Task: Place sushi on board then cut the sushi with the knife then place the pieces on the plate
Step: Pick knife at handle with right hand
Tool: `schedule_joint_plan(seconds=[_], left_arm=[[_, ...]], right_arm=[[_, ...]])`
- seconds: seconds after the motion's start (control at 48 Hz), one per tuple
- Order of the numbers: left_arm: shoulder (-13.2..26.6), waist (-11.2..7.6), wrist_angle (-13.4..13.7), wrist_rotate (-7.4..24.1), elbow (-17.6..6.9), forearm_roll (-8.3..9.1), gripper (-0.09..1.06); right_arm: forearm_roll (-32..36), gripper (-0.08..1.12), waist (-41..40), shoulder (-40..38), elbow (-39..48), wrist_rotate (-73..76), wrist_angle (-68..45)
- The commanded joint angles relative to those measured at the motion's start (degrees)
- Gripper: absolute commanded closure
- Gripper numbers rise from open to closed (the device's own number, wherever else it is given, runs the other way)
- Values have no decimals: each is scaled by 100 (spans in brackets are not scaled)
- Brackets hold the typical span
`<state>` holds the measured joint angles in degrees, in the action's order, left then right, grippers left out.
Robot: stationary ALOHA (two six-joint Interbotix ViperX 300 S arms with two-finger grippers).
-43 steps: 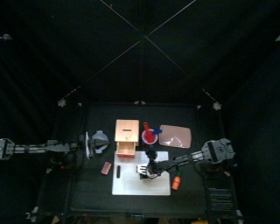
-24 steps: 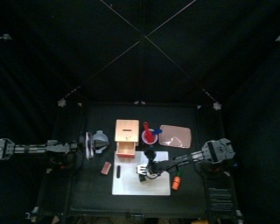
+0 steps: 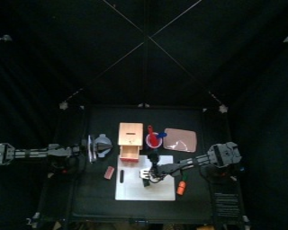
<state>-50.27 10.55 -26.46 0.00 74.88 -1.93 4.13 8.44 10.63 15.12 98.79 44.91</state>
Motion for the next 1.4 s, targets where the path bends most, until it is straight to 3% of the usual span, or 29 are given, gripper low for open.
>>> schedule_joint_plan(seconds=[0.021,0.271,0.625,0.812,1.125,1.292,1.396], left_arm=[[18,53,-18,9,-88,9,89],[18,62,-70,9,-141,9,89],[18,62,-167,0,-211,-9,89],[18,70,-185,-9,-308,-26,89],[18,79,-176,-9,-545,-290,89],[18,79,-176,-26,-562,-308,89],[18,88,-185,-35,-562,-422,89]], right_arm=[[431,13,-35,-299,-176,-123,62],[1151,13,-26,-888,44,-1020,9],[976,13,-299,-2180,1274,-3261,-422],[325,13,-896,-2865,1345,-4720,-536],[-2083,13,-2514,-3199,1002,-8394,659],[-2276,13,-3234,-3094,773,-9589,721],[-2250,13,-3595,-2927,448,-10169,905]])
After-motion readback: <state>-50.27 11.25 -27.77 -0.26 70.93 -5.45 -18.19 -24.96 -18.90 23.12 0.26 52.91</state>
